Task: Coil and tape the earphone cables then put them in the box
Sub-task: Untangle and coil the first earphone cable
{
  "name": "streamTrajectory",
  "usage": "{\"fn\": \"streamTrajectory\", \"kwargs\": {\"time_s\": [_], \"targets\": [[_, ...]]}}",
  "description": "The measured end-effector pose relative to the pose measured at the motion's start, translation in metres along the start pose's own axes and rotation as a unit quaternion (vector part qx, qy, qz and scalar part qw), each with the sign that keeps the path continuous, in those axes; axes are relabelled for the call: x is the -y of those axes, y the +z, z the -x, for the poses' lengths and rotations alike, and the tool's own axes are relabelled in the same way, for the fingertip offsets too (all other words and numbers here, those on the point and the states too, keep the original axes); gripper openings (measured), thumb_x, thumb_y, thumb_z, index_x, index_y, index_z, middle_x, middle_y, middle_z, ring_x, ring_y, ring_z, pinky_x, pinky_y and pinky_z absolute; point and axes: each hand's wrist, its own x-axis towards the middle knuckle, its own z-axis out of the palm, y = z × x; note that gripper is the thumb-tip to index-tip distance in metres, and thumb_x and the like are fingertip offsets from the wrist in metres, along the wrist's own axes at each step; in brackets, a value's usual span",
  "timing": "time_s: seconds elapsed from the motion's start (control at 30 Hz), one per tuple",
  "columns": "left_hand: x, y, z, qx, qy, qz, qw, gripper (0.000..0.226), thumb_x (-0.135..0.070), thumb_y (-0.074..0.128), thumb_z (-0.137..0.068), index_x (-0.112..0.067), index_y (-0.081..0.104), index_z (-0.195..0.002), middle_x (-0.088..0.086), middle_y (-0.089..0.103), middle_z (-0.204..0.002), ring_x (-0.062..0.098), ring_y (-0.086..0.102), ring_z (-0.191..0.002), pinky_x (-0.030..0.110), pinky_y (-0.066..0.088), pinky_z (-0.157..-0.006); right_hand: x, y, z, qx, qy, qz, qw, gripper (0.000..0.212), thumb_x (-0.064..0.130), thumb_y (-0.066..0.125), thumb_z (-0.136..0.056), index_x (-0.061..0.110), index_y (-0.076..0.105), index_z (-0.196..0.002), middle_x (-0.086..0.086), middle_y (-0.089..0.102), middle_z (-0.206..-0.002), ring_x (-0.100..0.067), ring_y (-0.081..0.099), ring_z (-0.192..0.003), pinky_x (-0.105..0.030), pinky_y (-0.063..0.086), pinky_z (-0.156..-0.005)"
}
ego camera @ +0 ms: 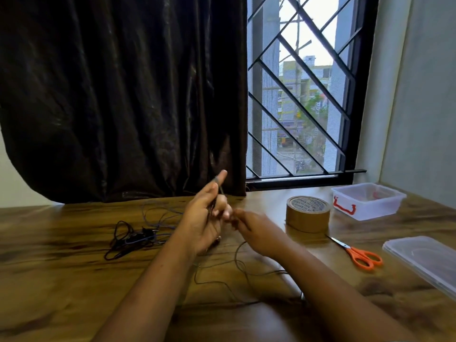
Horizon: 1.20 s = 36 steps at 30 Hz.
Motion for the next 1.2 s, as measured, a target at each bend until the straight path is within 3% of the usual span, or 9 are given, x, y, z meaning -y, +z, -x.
{"fn": "streamTrajectory", "kwargs": {"time_s": [0.13,0.23,0.33,0.4,0.53,0.67,0.77,0.97,1.2], "targets": [[-0.004,-0.014,-0.005,-0.072,0.074,-0.001,0.995,0.042,-0.017,0.027,-0.103,-0.024,0.031,-0.144,0.005,0.071,-0.073,0.017,0.07,-0.081,0.032,0.055,-0.078,0.01,0.005,-0.001,0.081,-0.013,0.047,0.996,0.016,0.031,0.041,-0.1,0.029,0.049,-0.086,0.006,0.057,-0.082,-0.019,0.058,-0.079,-0.034,0.047,-0.072],[-0.005,-0.028,-0.011,-0.122,0.102,-0.035,0.987,0.047,-0.017,0.024,-0.104,-0.027,0.018,-0.149,0.004,0.071,-0.099,0.019,0.055,-0.119,0.04,0.04,-0.103,0.016,0.008,0.0,0.09,-0.046,0.099,0.99,0.017,0.033,0.04,-0.1,0.03,0.046,-0.085,0.006,0.056,-0.079,-0.018,0.057,-0.074,-0.032,0.045,-0.065],[-0.003,-0.041,-0.015,-0.133,0.102,-0.146,0.975,0.049,-0.018,0.023,-0.105,-0.027,0.007,-0.15,-0.006,0.065,-0.111,0.015,0.042,-0.132,0.039,0.024,-0.113,0.025,0.008,0.001,0.082,-0.079,0.118,0.986,0.02,0.035,0.038,-0.1,0.024,0.053,-0.092,-0.002,0.064,-0.087,-0.021,0.06,-0.076,-0.032,0.045,-0.063],[0.001,-0.041,-0.013,-0.115,0.093,-0.25,0.957,0.05,-0.017,0.023,-0.104,-0.024,0.004,-0.15,-0.005,0.066,-0.111,0.012,0.05,-0.124,0.025,0.031,-0.108,0.027,0.004,0.001,0.053,-0.097,0.126,0.986,0.022,0.035,0.039,-0.1,0.021,0.055,-0.095,-0.003,0.066,-0.087,-0.022,0.061,-0.077,-0.033,0.045,-0.063],[0.008,-0.027,-0.008,-0.057,0.059,-0.403,0.911,0.05,-0.009,0.028,-0.103,-0.021,0.01,-0.148,-0.015,0.057,-0.099,-0.023,0.053,-0.074,-0.005,0.037,-0.065,0.025,-0.017,0.003,-0.052,-0.136,0.141,0.979,0.018,0.036,0.049,-0.096,0.025,0.063,-0.102,0.002,0.069,-0.094,-0.019,0.062,-0.084,-0.026,0.035,-0.061],[0.013,-0.03,-0.009,0.023,-0.005,-0.413,0.91,0.051,-0.01,0.03,-0.102,-0.017,0.013,-0.15,0.002,0.061,-0.06,0.006,0.063,-0.061,0.019,0.047,-0.075,0.017,-0.036,0.003,-0.116,-0.117,0.164,0.973,0.017,0.037,0.052,-0.095,0.023,0.062,-0.093,0.007,0.06,-0.087,-0.017,0.061,-0.077,-0.027,0.034,-0.058],[0.013,-0.021,-0.009,0.056,-0.044,-0.358,0.931,0.048,-0.007,0.029,-0.102,-0.011,0.019,-0.149,0.002,0.048,-0.043,0.016,0.058,-0.041,0.028,0.053,-0.056,0.006,-0.043,0.003,-0.156,-0.092,0.202,0.963,0.027,0.046,0.044,-0.095,0.026,0.061,-0.097,0.008,0.058,-0.09,-0.018,0.061,-0.077,-0.03,0.043,-0.056],[0.006,-0.008,0.0,0.109,-0.128,-0.215,0.962,0.038,-0.014,0.025,-0.102,-0.003,0.054,-0.125,0.001,0.033,-0.045,0.011,0.036,-0.036,0.023,0.044,-0.044,0.0,-0.05,0.004,-0.208,-0.062,0.236,0.947,0.018,0.035,0.048,-0.098,0.023,0.061,-0.1,0.006,0.058,-0.092,-0.019,0.059,-0.084,-0.026,0.033,-0.057],[-0.003,-0.001,0.007,0.152,-0.149,-0.075,0.974,0.037,-0.02,0.032,-0.097,-0.008,0.057,-0.121,-0.001,0.037,-0.048,0.008,0.038,-0.037,0.02,0.044,-0.043,-0.002,-0.043,0.003,-0.135,-0.008,0.166,0.977,0.017,0.01,0.043,-0.096,0.021,0.053,-0.105,0.002,0.054,-0.102,-0.026,0.059,-0.087,-0.038,0.047,-0.068]]}}
